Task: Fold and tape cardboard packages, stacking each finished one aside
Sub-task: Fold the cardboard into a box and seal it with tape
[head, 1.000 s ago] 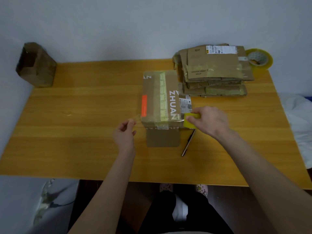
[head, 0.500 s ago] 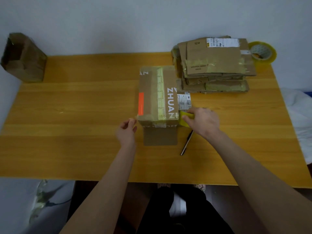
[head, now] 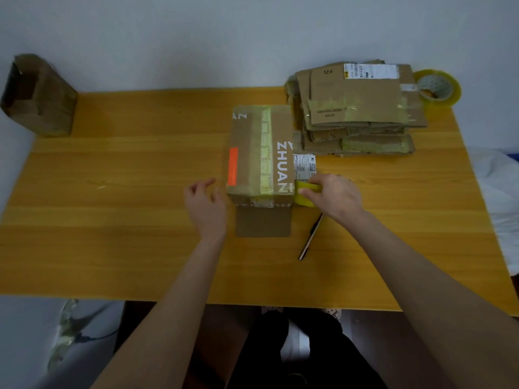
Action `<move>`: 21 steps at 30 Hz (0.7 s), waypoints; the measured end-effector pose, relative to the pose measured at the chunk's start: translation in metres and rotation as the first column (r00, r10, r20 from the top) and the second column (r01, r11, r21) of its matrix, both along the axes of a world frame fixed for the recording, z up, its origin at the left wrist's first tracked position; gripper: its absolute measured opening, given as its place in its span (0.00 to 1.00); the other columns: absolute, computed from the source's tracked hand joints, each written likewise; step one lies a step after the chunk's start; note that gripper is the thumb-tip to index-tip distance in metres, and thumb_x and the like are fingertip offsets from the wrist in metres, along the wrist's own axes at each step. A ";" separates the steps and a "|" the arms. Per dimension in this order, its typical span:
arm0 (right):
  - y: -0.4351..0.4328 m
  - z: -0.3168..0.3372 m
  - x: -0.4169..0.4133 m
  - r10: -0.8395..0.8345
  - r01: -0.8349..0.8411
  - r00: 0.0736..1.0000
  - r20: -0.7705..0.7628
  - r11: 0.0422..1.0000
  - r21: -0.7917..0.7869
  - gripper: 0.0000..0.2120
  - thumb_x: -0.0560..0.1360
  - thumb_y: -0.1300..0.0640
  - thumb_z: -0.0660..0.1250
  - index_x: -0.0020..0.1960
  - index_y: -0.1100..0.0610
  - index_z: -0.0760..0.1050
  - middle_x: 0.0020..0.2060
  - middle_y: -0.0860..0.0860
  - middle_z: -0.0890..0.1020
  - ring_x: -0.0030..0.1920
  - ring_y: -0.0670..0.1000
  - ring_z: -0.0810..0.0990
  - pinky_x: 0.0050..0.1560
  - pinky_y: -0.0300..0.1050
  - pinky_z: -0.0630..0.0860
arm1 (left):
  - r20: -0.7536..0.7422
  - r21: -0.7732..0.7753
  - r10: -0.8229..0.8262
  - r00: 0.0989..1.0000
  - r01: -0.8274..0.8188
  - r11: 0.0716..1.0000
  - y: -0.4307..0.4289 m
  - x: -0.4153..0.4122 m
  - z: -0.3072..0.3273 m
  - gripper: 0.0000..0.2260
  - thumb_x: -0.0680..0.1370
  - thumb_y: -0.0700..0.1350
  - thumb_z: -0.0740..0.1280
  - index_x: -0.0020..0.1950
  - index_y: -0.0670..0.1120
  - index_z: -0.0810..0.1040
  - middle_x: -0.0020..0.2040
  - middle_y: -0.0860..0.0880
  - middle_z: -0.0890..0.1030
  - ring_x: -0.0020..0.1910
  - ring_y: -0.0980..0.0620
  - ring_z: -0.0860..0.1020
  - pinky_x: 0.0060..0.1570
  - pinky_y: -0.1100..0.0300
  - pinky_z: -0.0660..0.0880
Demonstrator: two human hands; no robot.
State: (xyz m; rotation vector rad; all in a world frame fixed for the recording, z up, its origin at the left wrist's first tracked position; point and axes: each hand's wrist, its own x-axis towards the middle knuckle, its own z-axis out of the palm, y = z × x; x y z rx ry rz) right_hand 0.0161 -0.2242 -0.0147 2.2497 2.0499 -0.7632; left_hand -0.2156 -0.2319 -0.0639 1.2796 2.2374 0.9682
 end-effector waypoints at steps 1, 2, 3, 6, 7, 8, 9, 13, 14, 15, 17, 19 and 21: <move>0.000 -0.001 0.000 0.005 -0.005 1.000 -0.003 1.000 0.000 0.20 0.78 0.40 0.61 0.63 0.50 0.75 0.52 0.52 0.82 0.52 0.53 0.79 0.56 0.52 0.75 | -0.110 0.141 -0.115 0.987 0.130 0.981 -0.010 0.010 0.006 0.11 0.76 0.35 0.64 0.56 0.42 0.80 0.56 0.42 0.75 0.54 0.44 0.76 0.56 0.53 0.74; 0.001 -0.001 0.000 0.013 -0.013 1.000 -0.004 1.000 0.000 0.21 0.77 0.39 0.61 0.63 0.50 0.75 0.53 0.52 0.82 0.53 0.53 0.79 0.57 0.52 0.75 | -0.206 0.229 -0.254 0.945 0.299 0.926 -0.020 0.026 0.013 0.12 0.75 0.33 0.62 0.55 0.41 0.81 0.55 0.41 0.77 0.55 0.44 0.76 0.57 0.58 0.73; 0.001 -0.001 0.001 0.024 -0.024 1.000 -0.004 1.000 -0.001 0.21 0.77 0.39 0.61 0.64 0.50 0.75 0.54 0.52 0.82 0.54 0.54 0.79 0.57 0.52 0.75 | -0.286 0.259 -0.398 0.872 0.470 0.844 -0.028 0.041 0.011 0.14 0.75 0.33 0.60 0.56 0.40 0.81 0.56 0.41 0.79 0.56 0.44 0.77 0.60 0.60 0.71; 0.002 0.000 0.011 0.061 -0.063 0.995 -0.074 0.998 -0.027 0.22 0.76 0.41 0.64 0.66 0.50 0.74 0.60 0.51 0.80 0.60 0.54 0.77 0.57 0.49 0.74 | -0.385 0.056 -0.654 0.651 0.724 0.687 -0.031 0.079 0.007 0.24 0.75 0.31 0.54 0.70 0.41 0.70 0.70 0.44 0.72 0.71 0.46 0.67 0.70 0.54 0.64; 0.002 -0.001 0.018 0.072 -0.078 0.990 -0.119 0.996 -0.049 0.22 0.76 0.42 0.65 0.66 0.51 0.74 0.62 0.51 0.79 0.61 0.54 0.76 0.57 0.48 0.73 | -0.364 -0.055 -0.685 0.631 0.720 0.692 -0.029 0.083 0.004 0.28 0.75 0.30 0.53 0.75 0.43 0.61 0.75 0.46 0.64 0.76 0.50 0.57 0.74 0.54 0.56; 0.001 -0.002 0.026 0.079 -0.093 0.984 -0.162 0.993 -0.077 0.22 0.76 0.43 0.66 0.66 0.51 0.75 0.63 0.51 0.78 0.63 0.54 0.75 0.58 0.47 0.72 | -0.351 -0.148 -0.703 0.618 0.705 0.693 -0.027 0.082 0.000 0.31 0.76 0.29 0.54 0.77 0.45 0.53 0.78 0.48 0.55 0.77 0.53 0.47 0.75 0.56 0.48; -0.001 -0.005 0.033 0.082 -0.105 0.975 -0.205 0.989 -0.104 0.22 0.75 0.43 0.67 0.66 0.52 0.75 0.64 0.51 0.78 0.64 0.53 0.75 0.58 0.46 0.71 | -0.352 -0.214 -0.722 0.595 0.700 0.681 -0.026 0.080 -0.004 0.32 0.76 0.28 0.54 0.77 0.46 0.47 0.78 0.49 0.50 0.75 0.55 0.41 0.75 0.58 0.42; -0.002 -0.007 0.042 0.085 -0.106 0.968 -0.234 0.991 -0.079 0.24 0.75 0.41 0.67 0.66 0.52 0.76 0.63 0.51 0.79 0.62 0.53 0.76 0.59 0.49 0.74 | -0.384 -0.330 -0.760 0.524 0.691 0.643 -0.026 0.081 -0.003 0.33 0.77 0.30 0.53 0.77 0.46 0.42 0.78 0.48 0.43 0.73 0.55 0.34 0.73 0.59 0.36; 0.000 -0.005 0.041 0.101 -0.114 0.973 -0.208 0.992 -0.053 0.23 0.75 0.40 0.66 0.65 0.51 0.75 0.62 0.50 0.79 0.61 0.53 0.76 0.58 0.50 0.75 | -0.385 -0.345 -0.762 0.521 0.684 0.642 -0.025 0.082 -0.002 0.33 0.78 0.30 0.53 0.77 0.45 0.42 0.78 0.48 0.42 0.73 0.55 0.34 0.74 0.59 0.36; 0.002 -0.003 0.040 0.122 -0.130 0.977 -0.177 0.991 -0.034 0.23 0.75 0.40 0.65 0.65 0.50 0.75 0.61 0.50 0.79 0.60 0.53 0.76 0.56 0.50 0.76 | -0.384 -0.350 -0.761 0.522 0.680 0.644 -0.025 0.083 -0.002 0.33 0.78 0.30 0.53 0.77 0.45 0.42 0.78 0.48 0.42 0.73 0.55 0.34 0.74 0.59 0.37; 0.004 0.000 0.041 0.169 -0.172 0.982 -0.089 0.985 -0.027 0.21 0.76 0.39 0.63 0.65 0.48 0.75 0.59 0.51 0.80 0.59 0.54 0.77 0.55 0.50 0.76 | -0.389 -0.347 -0.758 0.524 0.679 0.647 -0.025 0.082 -0.003 0.32 0.78 0.30 0.53 0.76 0.46 0.40 0.79 0.47 0.43 0.75 0.53 0.37 0.76 0.57 0.40; 0.005 0.001 0.044 0.196 -0.196 0.981 -0.011 0.979 -0.049 0.22 0.77 0.38 0.61 0.66 0.47 0.73 0.58 0.52 0.80 0.59 0.55 0.76 0.54 0.49 0.76 | -0.387 -0.359 -0.758 0.525 0.671 0.648 -0.025 0.081 -0.003 0.32 0.78 0.30 0.52 0.76 0.46 0.39 0.79 0.47 0.42 0.77 0.52 0.39 0.76 0.56 0.42; 0.006 0.002 0.046 0.204 -0.202 0.979 0.020 0.977 -0.060 0.22 0.77 0.38 0.60 0.67 0.47 0.71 0.57 0.53 0.80 0.58 0.55 0.76 0.54 0.49 0.75 | -0.389 -0.372 -0.757 0.525 0.662 0.651 -0.024 0.083 -0.003 0.33 0.78 0.30 0.53 0.77 0.46 0.40 0.78 0.48 0.41 0.77 0.52 0.39 0.76 0.57 0.41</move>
